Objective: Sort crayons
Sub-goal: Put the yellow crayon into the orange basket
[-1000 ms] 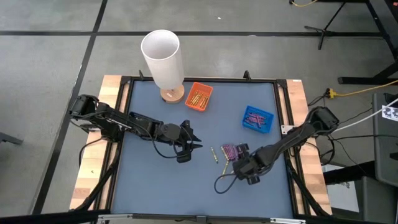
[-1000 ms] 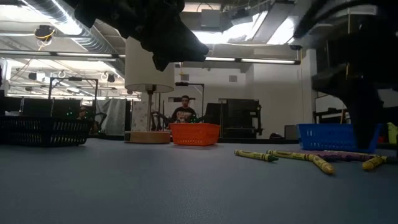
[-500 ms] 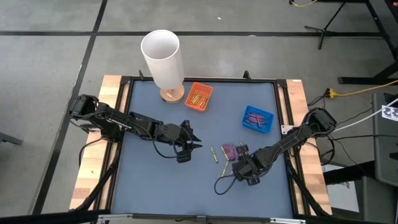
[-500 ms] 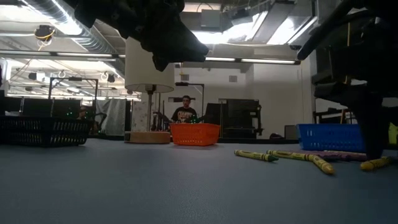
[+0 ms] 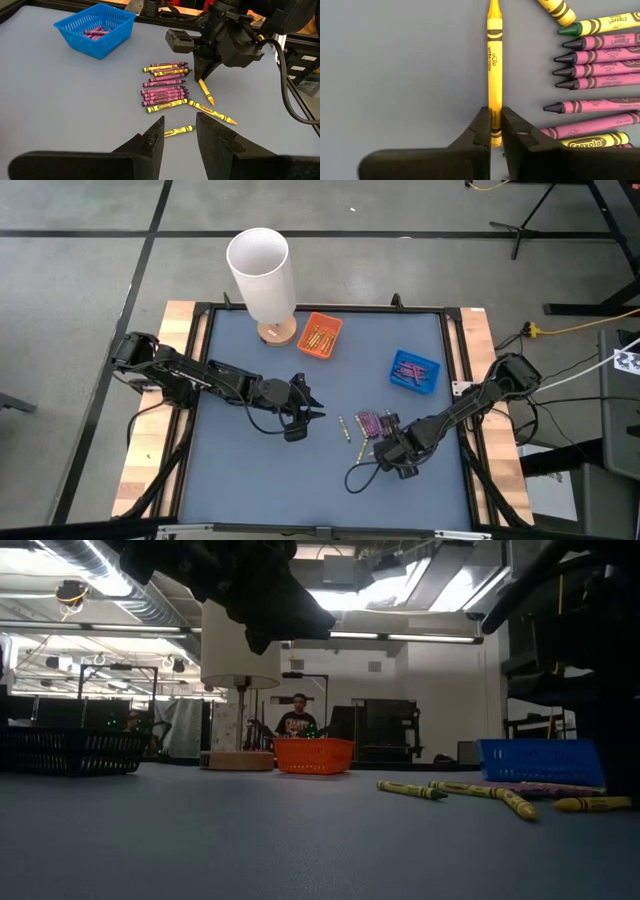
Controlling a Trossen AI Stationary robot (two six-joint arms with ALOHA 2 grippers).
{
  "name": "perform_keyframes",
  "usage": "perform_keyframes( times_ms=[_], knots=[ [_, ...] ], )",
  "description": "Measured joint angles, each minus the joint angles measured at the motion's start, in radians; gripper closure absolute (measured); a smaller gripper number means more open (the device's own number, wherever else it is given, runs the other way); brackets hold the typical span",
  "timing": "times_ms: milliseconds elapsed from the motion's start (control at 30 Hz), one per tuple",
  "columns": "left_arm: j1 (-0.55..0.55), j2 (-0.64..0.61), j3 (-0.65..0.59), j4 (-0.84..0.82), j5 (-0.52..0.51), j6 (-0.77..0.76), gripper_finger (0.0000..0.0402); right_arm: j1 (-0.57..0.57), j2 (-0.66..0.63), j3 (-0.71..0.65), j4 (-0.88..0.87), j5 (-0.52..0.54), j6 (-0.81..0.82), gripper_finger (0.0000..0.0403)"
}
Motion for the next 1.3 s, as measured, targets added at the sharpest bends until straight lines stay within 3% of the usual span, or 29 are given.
perform_keyframes(
  times_ms=[400, 733, 1033, 1300],
  knots=[
    [0.0, 0.0, 0.0, -0.003, 0.0, 0.0, 0.0304, -0.003, 0.005, 0.074, -0.001, 0.01, -0.047, 0.0375],
    [0.0, 0.0, 0.0, -0.003, 0.0, 0.0, 0.0304, -0.036, 0.005, 0.183, -0.017, 0.18, -0.216, 0.0375],
    [0.0, 0.0, 0.0, -0.003, 0.0, 0.0, 0.0304, -0.2, 0.003, 0.215, -0.012, 0.334, -0.499, 0.0375],
    [0.0, 0.0, 0.0, -0.003, 0.0, 0.0, 0.0304, -0.418, 0.003, 0.215, 0.008, 0.344, -0.706, 0.0375]
  ],
)
